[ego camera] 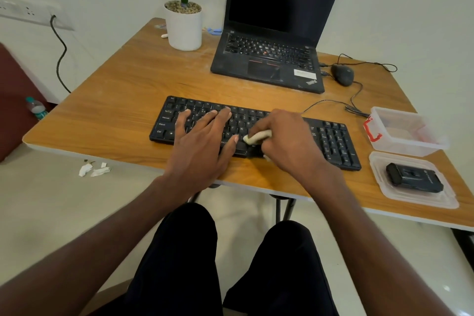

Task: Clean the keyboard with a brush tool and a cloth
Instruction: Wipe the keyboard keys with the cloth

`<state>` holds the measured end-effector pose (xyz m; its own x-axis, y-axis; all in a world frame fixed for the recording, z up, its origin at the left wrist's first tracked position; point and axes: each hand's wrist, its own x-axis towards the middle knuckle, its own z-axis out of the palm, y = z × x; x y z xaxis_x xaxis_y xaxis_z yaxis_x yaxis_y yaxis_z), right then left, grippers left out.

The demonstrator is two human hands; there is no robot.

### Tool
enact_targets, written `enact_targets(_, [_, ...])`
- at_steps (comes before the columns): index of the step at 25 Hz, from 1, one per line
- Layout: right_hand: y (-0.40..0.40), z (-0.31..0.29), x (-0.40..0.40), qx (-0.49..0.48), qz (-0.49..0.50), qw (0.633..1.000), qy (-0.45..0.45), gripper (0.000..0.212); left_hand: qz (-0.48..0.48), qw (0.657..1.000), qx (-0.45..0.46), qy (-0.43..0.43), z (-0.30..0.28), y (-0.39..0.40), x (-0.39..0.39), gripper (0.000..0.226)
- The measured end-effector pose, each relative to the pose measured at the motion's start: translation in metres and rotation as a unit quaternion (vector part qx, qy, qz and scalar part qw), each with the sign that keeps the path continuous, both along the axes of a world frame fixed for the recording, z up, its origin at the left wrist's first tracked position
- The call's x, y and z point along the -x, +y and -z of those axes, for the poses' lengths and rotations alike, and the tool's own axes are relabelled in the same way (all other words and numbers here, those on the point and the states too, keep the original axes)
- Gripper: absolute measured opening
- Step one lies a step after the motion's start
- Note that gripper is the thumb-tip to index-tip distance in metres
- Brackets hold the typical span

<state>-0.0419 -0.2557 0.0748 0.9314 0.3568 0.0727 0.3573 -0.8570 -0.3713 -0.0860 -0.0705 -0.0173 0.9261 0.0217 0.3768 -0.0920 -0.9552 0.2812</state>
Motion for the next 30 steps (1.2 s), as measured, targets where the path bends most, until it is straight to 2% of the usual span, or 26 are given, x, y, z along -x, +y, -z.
enact_targets(3, [-0.002,0.005,0.002,-0.011,0.017,1.0,-0.01,0.036,0.004,1.0,-0.022,-0.011,-0.002,-0.001,0.001,0.057])
enact_targets(7, [-0.002,0.014,0.011,0.012,-0.012,0.999,-0.041,0.037,0.006,0.999,-0.036,-0.01,-0.002,-0.002,0.001,0.054])
enact_targets(10, [-0.024,0.017,0.009,-0.02,0.067,0.996,-0.058,0.036,0.018,0.999,-0.044,-0.009,-0.002,-0.001,0.002,0.049])
enact_targets(14, [-0.043,0.027,0.015,-0.013,0.07,0.995,-0.066,0.039,0.018,0.998,-0.051,-0.016,-0.001,0.0,0.002,0.05])
enact_targets(17, [-0.052,0.029,0.016,-0.011,0.111,0.988,-0.104,0.039,0.03,0.997,-0.066,-0.039,-0.003,-0.002,0.004,0.051])
enact_targets(21, [-0.042,0.034,0.029,-0.038,0.017,0.994,-0.102,0.042,0.116,0.988,-0.099,-0.023,-0.002,-0.002,0.004,0.058])
enact_targets(25, [-0.056,0.03,0.021,0.004,0.161,0.979,-0.125,0.039,0.117,0.989,-0.086,-0.033,0.002,0.001,0.0,0.052])
enact_targets(26, [-0.055,0.032,0.022,0.004,0.146,0.98,-0.132,0.039,0.118,0.989,-0.082,-0.038,0.003,0.001,0.0,0.051])
enact_targets(30, [-0.032,0.05,0.043,-0.03,-0.053,0.985,-0.16,0.04,0.117,0.988,-0.084,-0.057,0.003,0.002,0.001,0.051])
